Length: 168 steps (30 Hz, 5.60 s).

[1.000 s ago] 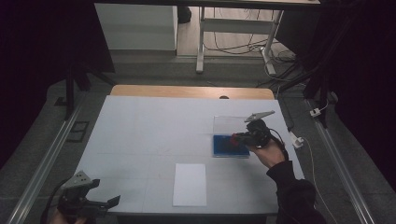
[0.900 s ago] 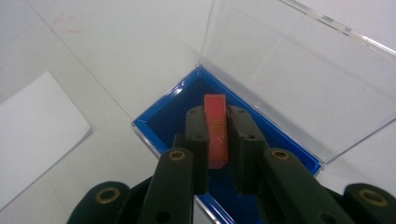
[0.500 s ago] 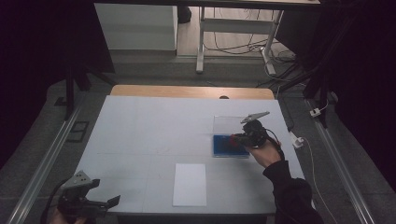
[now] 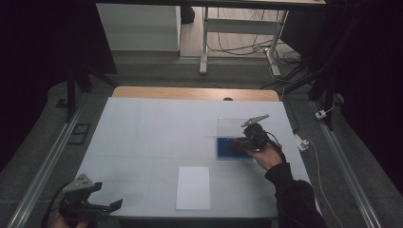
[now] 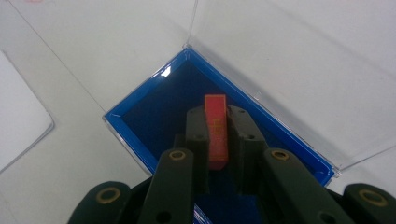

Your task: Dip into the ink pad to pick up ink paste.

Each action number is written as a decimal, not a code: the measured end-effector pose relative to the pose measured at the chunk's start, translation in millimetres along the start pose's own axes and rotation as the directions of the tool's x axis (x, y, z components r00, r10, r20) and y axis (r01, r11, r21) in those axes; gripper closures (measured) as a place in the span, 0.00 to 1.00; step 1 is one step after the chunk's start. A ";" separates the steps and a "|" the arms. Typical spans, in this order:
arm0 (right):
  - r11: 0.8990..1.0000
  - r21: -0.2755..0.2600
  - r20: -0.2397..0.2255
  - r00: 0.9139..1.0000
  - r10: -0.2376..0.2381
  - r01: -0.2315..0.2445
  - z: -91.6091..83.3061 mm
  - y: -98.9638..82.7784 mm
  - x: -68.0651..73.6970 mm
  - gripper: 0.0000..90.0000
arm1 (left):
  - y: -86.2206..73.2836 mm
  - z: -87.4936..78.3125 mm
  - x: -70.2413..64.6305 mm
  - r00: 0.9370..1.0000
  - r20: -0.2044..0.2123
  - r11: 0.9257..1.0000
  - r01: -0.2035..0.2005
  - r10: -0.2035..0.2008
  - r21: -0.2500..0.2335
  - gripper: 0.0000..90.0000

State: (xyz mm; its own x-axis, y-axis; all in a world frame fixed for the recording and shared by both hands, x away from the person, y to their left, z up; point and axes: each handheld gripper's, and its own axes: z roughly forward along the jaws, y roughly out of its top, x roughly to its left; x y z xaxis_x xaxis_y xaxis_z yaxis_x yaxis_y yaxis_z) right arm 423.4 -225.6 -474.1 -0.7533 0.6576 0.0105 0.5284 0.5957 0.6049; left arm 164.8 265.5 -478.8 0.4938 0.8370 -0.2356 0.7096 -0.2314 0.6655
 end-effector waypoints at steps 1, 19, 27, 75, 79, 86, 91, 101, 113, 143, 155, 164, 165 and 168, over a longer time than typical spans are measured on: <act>1.000 0.002 0.001 1.000 -0.003 0.003 0.3 -0.1 0.2 0.89 | 0.0 0.0 0.1 1.000 0.001 1.000 0.000 0.000 0.000 0.01; 0.999 -0.019 0.012 0.999 0.033 -0.033 2.7 -4.5 2.0 0.89 | 0.2 0.9 0.0 1.000 0.001 1.000 0.001 -0.001 0.009 0.01; 1.000 -0.012 0.041 0.999 0.008 -0.007 3.5 -3.5 8.5 0.89 | 0.7 1.3 0.1 1.000 0.004 1.000 0.000 0.000 0.012 0.01; 1.000 -0.010 0.069 0.998 -0.007 0.008 4.2 -1.8 10.7 0.89 | 0.1 1.0 0.3 1.000 0.004 1.000 0.002 -0.002 0.014 0.02; 0.999 0.012 0.106 0.993 -0.050 0.049 5.1 0.1 17.6 0.89 | 0.3 1.3 0.2 1.000 0.004 1.000 0.002 -0.002 0.016 0.02; 0.997 -0.032 0.008 0.997 0.071 -0.070 3.3 -7.0 -1.3 0.89 | 0.2 1.4 0.3 1.000 0.004 1.000 0.002 -0.002 0.016 0.02; 0.999 -0.020 0.041 0.999 0.036 -0.035 4.0 -5.1 5.2 0.89 | 0.5 1.6 0.4 1.000 0.005 1.000 0.003 -0.003 0.019 0.02; 0.998 -0.033 0.024 0.998 0.059 -0.058 3.8 -7.7 0.3 0.89 | 0.7 2.0 0.4 1.000 0.005 1.000 0.004 -0.004 0.021 0.02; 0.996 -0.044 0.015 0.997 0.076 -0.075 1.9 -9.0 0.9 0.89 | 0.6 1.6 1.0 1.000 0.009 1.000 0.005 -0.005 0.018 0.02; 0.987 -0.150 -0.058 0.997 0.055 -0.063 -33.8 -14.4 17.7 0.88 | -0.2 0.4 1.1 1.000 0.011 1.000 0.009 -0.010 0.010 0.02; 0.985 -0.167 -0.095 0.995 0.036 -0.051 -41.6 -16.8 38.6 0.88 | -0.5 -0.2 1.4 1.000 0.016 1.000 0.009 -0.009 0.005 0.02; 0.984 -0.174 -0.144 0.989 0.017 -0.042 -43.2 -16.7 55.4 0.88 | -0.6 -0.4 1.5 1.000 0.018 1.000 0.008 -0.008 0.004 0.02; 0.984 -0.173 -0.148 0.989 0.014 -0.040 -43.2 -16.8 57.2 0.88 | -0.6 -0.5 1.4 1.000 0.018 1.000 0.007 -0.007 0.004 0.02; 0.985 -0.167 -0.154 0.988 0.007 -0.033 -43.3 -17.0 62.3 0.88 | -0.6 -0.4 1.4 1.000 0.019 1.000 0.008 -0.008 0.004 0.02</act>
State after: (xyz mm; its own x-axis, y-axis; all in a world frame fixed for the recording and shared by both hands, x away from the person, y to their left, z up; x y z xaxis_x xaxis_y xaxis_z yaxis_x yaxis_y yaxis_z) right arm 350.5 -214.8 -449.3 -0.8010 0.5827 0.1374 0.4804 0.4885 0.7284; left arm 164.8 267.0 -479.2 0.4978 0.8293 -0.2539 0.7152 -0.2269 0.6611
